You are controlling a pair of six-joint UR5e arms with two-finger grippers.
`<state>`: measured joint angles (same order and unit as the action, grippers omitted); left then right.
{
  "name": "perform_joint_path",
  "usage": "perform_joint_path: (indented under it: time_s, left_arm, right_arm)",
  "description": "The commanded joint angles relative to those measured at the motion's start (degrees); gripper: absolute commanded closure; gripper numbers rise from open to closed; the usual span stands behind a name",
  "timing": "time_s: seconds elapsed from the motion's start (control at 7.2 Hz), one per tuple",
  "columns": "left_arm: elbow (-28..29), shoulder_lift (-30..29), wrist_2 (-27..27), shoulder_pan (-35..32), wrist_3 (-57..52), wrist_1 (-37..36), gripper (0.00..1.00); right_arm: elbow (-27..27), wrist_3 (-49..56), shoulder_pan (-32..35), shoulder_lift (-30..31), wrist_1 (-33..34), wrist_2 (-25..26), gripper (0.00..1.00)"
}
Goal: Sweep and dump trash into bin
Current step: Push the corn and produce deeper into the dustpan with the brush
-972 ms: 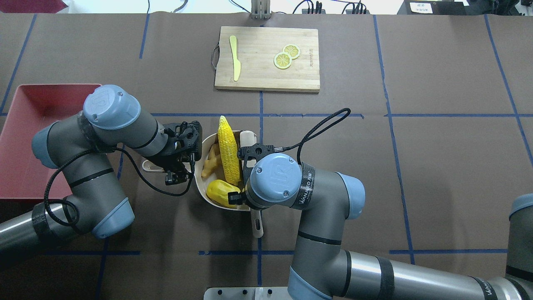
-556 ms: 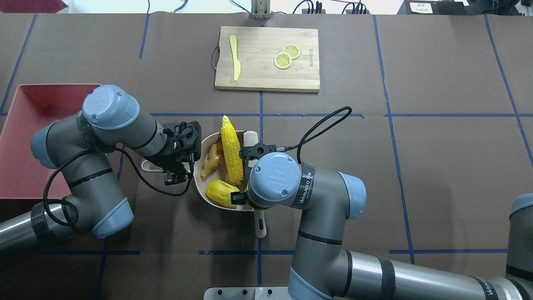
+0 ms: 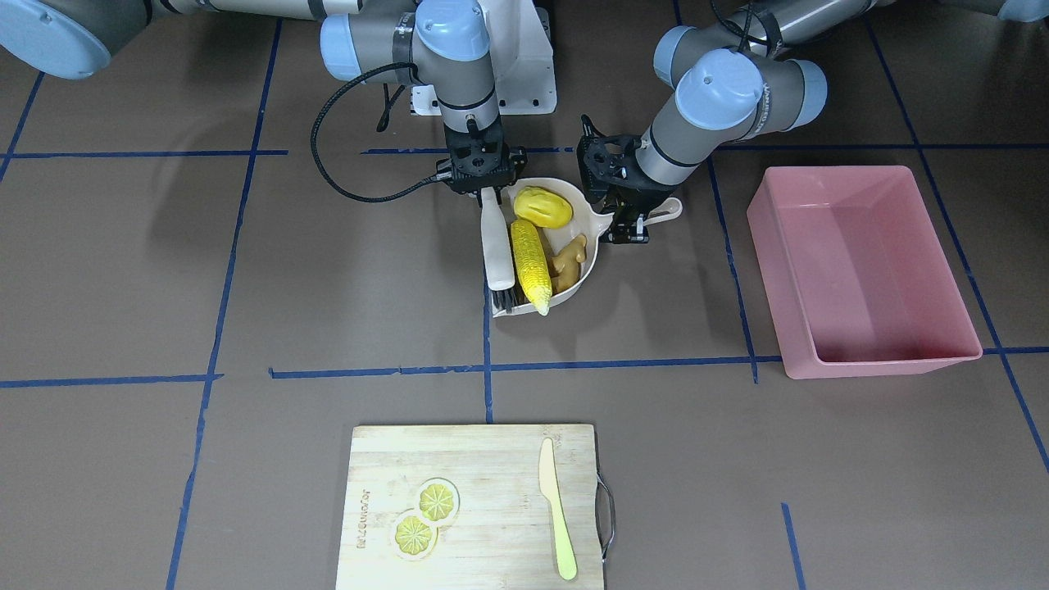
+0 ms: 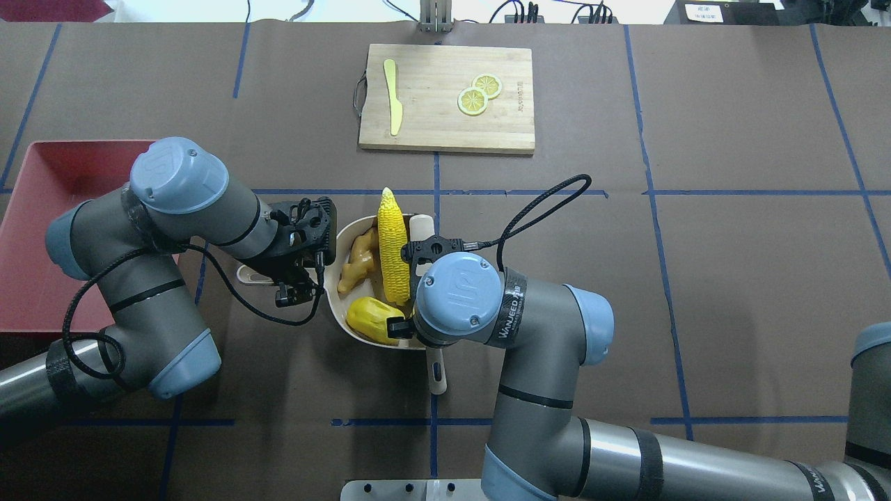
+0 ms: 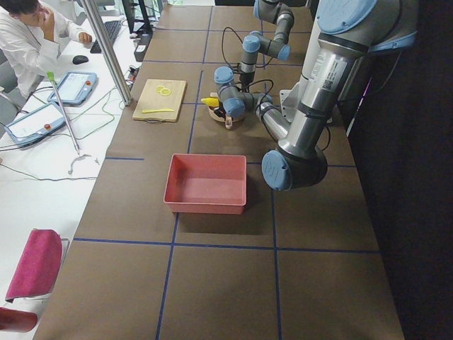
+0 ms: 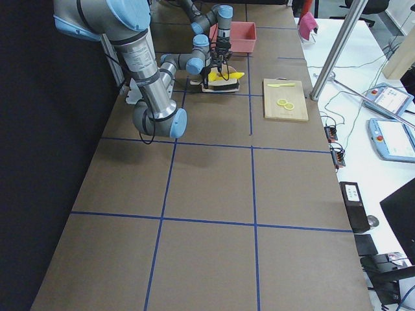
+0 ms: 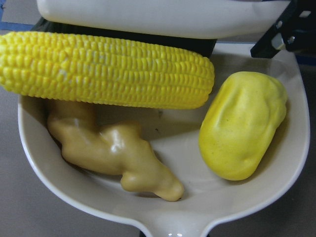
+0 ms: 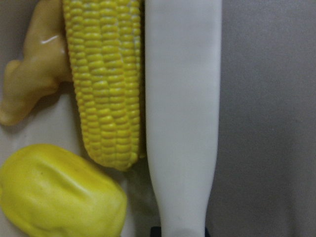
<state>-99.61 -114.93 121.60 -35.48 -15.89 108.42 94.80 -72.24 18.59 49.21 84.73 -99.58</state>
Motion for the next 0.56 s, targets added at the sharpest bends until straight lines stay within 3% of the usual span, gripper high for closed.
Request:
perform_joint_path:
  time_s: [0.0,0.14,0.42]
  left_arm:
    - [-2.76,2.49,2.83,-1.25,0.24,0.03,1.0]
    - [-6.01,2.87,2.68,-1.69,3.2,-0.49,1.0]
    - [-1.31,2.17,2.33,-0.73,3.23,0.03,1.0]
  right_arm:
    - [1.96,-0.09,-0.74,0.62,-0.01,-0.09,1.0]
    - [3.8,-0.53,-0.75,1.5,0.86,0.08,1.0]
    - [2.93,0.08,-1.9,3.96,0.61,0.96,1.0]
